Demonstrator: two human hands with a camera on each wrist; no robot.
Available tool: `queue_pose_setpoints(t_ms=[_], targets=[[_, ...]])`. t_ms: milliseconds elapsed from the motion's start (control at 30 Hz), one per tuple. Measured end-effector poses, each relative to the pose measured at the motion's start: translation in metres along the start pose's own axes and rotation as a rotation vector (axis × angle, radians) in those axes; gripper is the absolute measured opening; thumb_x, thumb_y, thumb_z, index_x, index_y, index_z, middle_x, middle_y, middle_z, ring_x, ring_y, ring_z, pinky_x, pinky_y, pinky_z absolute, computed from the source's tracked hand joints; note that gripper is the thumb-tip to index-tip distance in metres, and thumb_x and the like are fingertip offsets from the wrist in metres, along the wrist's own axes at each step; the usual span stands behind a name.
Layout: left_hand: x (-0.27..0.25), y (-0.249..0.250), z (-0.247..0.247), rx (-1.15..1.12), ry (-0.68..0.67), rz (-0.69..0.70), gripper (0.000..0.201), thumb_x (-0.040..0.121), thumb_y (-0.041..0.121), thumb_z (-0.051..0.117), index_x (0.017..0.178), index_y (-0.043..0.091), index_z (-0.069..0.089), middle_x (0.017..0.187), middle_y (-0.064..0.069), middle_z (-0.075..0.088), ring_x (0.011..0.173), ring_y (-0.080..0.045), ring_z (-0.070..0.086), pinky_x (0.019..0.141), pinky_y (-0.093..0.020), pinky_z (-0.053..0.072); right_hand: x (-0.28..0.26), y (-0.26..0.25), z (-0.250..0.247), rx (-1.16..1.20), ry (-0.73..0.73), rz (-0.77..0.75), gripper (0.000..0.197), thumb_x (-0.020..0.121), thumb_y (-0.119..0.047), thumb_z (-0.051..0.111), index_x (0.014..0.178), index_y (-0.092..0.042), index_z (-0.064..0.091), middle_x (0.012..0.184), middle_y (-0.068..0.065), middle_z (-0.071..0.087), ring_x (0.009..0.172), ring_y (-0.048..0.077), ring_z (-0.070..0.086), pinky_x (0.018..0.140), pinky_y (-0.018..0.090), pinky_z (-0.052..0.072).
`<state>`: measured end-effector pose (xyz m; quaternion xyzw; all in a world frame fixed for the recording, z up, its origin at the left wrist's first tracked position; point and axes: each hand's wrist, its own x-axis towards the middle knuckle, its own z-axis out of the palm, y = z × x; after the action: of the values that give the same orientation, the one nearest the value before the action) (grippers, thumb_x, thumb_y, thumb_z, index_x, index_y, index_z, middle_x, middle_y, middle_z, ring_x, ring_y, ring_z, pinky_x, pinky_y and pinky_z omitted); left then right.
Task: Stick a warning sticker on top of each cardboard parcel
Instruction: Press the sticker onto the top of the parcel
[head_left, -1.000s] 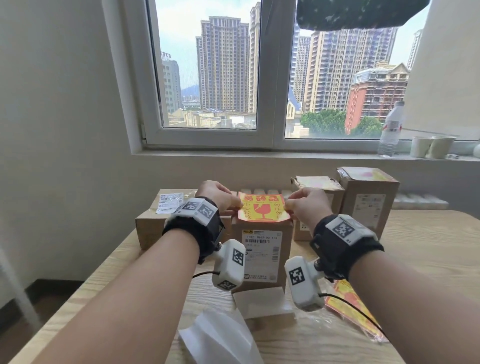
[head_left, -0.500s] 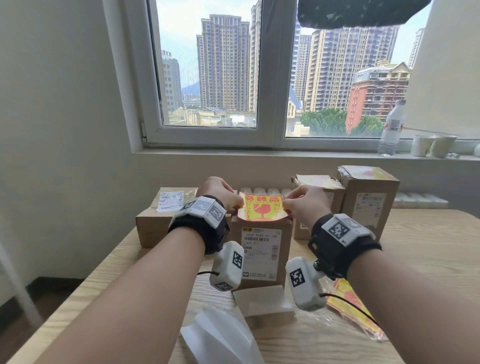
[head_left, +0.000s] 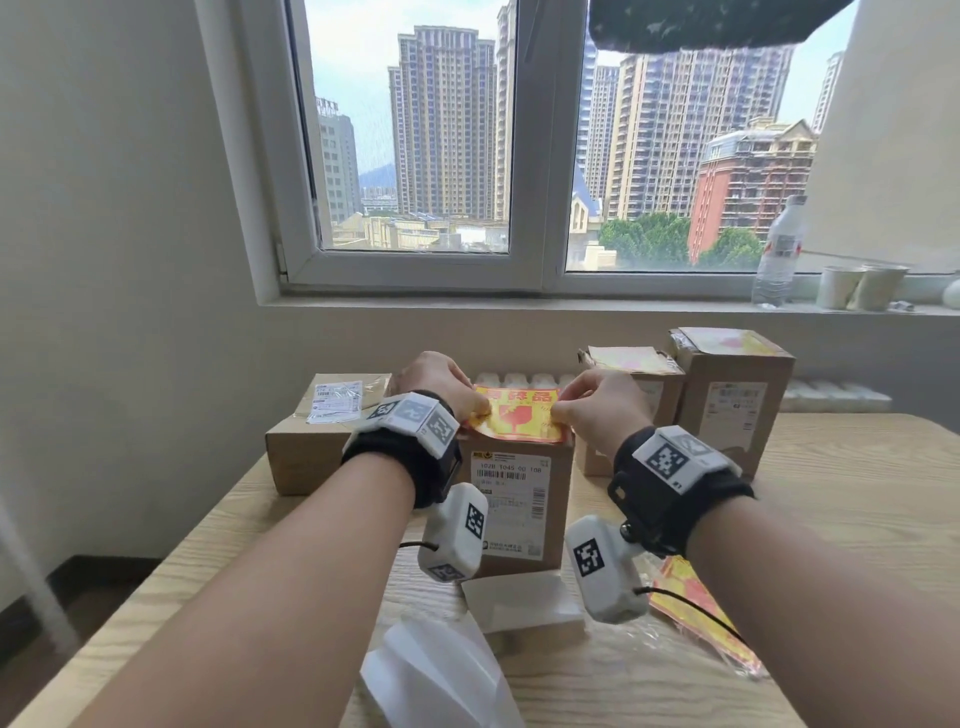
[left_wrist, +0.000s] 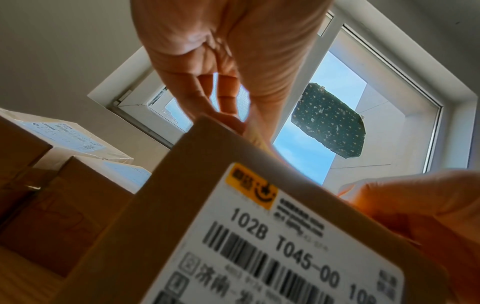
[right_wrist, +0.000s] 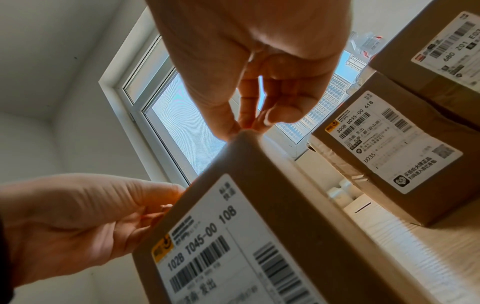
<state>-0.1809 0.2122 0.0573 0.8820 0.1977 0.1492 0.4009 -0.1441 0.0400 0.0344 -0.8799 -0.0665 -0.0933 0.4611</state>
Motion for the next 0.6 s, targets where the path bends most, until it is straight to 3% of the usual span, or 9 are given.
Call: queue_pose_setpoints(t_ms=[100, 167, 267, 333, 467, 533, 600], targets=[[0.001, -0.002, -0.001, -0.025, -0.050, 0.002, 0.018, 0.066, 0.027, 0.086, 0.074, 0.023, 0.072, 0.083, 0.004, 0.071, 0.078, -0.014, 0.070, 0.072, -0.030, 0.058, -0.001, 0.004, 0.000, 0.019, -0.015, -0.019, 0.014, 0.077, -0.021, 0.076, 0.071, -0.025, 0.064, 0.084, -0.006, 0.065, 0.087, 0.012, 0.062, 0.075, 0.030, 0.053], [0.001, -0.005, -0.004, -0.045, -0.081, 0.019, 0.019, 0.069, 0.027, 0.084, 0.085, 0.027, 0.074, 0.094, 0.006, 0.070, 0.087, -0.013, 0.065, 0.078, -0.029, 0.053, -0.002, 0.007, -0.001, 0.073, -0.031, -0.028, 0.010, 0.079, -0.022, 0.075, 0.077, -0.026, 0.066, 0.089, -0.005, 0.068, 0.089, 0.012, 0.063, 0.081, 0.034, 0.055], [0.000, -0.009, -0.009, -0.053, -0.210, 0.026, 0.033, 0.075, 0.027, 0.080, 0.107, 0.031, 0.072, 0.111, 0.008, 0.062, 0.102, -0.013, 0.054, 0.094, -0.030, 0.046, -0.006, 0.007, -0.003, 0.092, -0.102, -0.067, 0.017, 0.081, -0.025, 0.074, 0.098, -0.028, 0.069, 0.105, -0.004, 0.067, 0.096, 0.012, 0.061, 0.079, 0.029, 0.051], [-0.003, -0.012, -0.013, -0.042, -0.309, 0.006, 0.044, 0.078, 0.030, 0.077, 0.120, 0.034, 0.065, 0.115, 0.008, 0.055, 0.107, -0.014, 0.050, 0.090, -0.029, 0.045, -0.009, 0.005, -0.005, 0.088, -0.173, -0.076, 0.034, 0.081, -0.025, 0.074, 0.114, -0.025, 0.068, 0.117, -0.002, 0.062, 0.101, 0.011, 0.054, 0.075, 0.022, 0.043], [-0.008, -0.017, -0.017, -0.083, -0.402, -0.018, 0.057, 0.074, 0.029, 0.080, 0.125, 0.040, 0.059, 0.133, -0.001, 0.055, 0.119, -0.021, 0.055, 0.095, -0.040, 0.051, -0.016, 0.008, -0.008, 0.082, -0.310, -0.065, 0.050, 0.084, -0.024, 0.072, 0.132, -0.022, 0.057, 0.136, 0.003, 0.053, 0.104, 0.010, 0.047, 0.061, 0.010, 0.033], [-0.010, -0.019, -0.018, -0.137, -0.398, -0.033, 0.057, 0.076, 0.024, 0.079, 0.126, 0.038, 0.058, 0.132, -0.003, 0.057, 0.116, -0.021, 0.056, 0.093, -0.040, 0.052, -0.017, 0.011, -0.010, 0.110, -0.313, -0.045, 0.053, 0.085, -0.023, 0.071, 0.135, -0.021, 0.054, 0.139, 0.004, 0.052, 0.105, 0.010, 0.047, 0.063, 0.012, 0.035], [-0.012, -0.022, -0.019, -0.204, -0.389, -0.048, 0.054, 0.079, 0.018, 0.077, 0.126, 0.036, 0.058, 0.125, -0.003, 0.060, 0.112, -0.020, 0.058, 0.089, -0.038, 0.054, -0.018, 0.013, -0.011, 0.123, -0.288, -0.028, 0.054, 0.085, -0.024, 0.071, 0.136, -0.021, 0.053, 0.137, 0.006, 0.054, 0.106, 0.012, 0.050, 0.074, 0.019, 0.041]])
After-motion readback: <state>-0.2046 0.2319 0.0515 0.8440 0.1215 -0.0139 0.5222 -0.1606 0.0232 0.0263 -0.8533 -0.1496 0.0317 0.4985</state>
